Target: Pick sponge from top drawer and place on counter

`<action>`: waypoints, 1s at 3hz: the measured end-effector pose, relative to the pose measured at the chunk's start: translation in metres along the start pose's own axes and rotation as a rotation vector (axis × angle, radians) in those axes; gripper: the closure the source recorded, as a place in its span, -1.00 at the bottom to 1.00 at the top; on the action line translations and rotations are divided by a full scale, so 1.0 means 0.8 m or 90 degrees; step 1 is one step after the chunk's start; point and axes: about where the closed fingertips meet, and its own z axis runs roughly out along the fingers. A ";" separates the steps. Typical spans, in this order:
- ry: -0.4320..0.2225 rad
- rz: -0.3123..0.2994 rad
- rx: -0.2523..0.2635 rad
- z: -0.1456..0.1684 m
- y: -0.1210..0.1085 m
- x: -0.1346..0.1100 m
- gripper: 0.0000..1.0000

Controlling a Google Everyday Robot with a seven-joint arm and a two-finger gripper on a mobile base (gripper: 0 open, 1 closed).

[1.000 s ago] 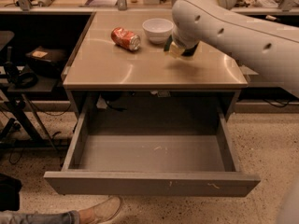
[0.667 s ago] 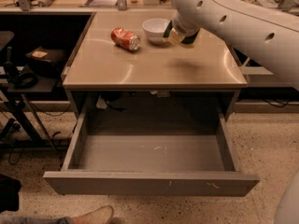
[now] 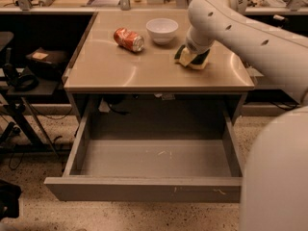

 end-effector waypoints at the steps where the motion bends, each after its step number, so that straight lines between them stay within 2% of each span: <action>1: 0.008 0.007 -0.016 0.013 -0.001 0.002 1.00; 2: 0.008 0.007 -0.016 0.013 -0.001 0.002 0.63; 3: 0.008 0.007 -0.016 0.013 -0.001 0.002 0.16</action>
Offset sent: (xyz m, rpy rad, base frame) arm 0.0058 -0.0018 -0.0084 0.0123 0.0268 -0.0038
